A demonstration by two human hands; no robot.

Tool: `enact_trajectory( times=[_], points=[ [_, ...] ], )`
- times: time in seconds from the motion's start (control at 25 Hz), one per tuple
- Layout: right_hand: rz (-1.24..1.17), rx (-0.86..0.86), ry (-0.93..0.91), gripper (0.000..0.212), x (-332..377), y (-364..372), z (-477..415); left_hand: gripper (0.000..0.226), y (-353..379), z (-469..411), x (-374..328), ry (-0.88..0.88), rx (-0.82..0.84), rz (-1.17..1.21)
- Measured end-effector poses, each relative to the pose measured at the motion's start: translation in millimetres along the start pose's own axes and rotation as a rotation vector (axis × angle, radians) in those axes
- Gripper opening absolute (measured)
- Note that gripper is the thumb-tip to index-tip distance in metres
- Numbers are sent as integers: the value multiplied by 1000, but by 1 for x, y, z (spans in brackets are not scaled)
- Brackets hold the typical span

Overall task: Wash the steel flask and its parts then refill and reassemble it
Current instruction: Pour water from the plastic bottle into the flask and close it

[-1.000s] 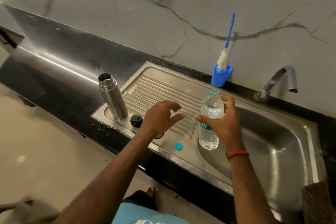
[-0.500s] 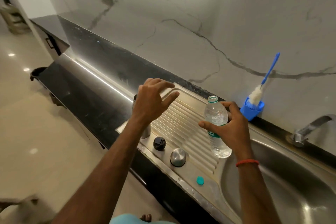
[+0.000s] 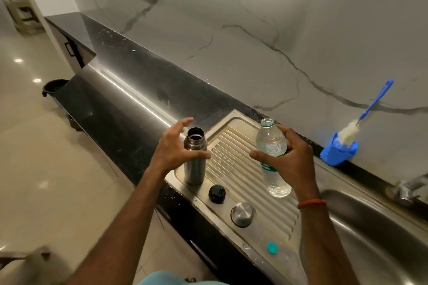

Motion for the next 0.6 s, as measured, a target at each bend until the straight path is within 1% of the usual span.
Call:
enact_trajectory(
  times=[0.04,0.12,0.2,0.32,0.4,0.6],
  points=[
    [8,5,-7,81,1,5,0,126,4,3,7,-14,34,21],
    [10,20,-1,81,1,12,0,112,11,6,15,-41,79,64],
    [-1,23,7,78,2,17,2,99,16,6,20,-53,88,117],
    [-10,4,13,78,3,17,7,84,19,2,20,0,65,139],
    [-15,-17,16,79,-1,9,11,80,22,-3,13,56,52,142],
    [-4,-92,-3,77,-10,-32,21,84,29,-27,-33,212,-21,180]
  ],
)
Point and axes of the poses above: each hand's wrist, its own z-axis away from the middle knuckle, its own y-axis out of the palm, x = y × z, the point moved 4 cm from there along -z, towards the middle knuckle, and after that the axes turned 10 degrees about y, right-handed, at the moved point
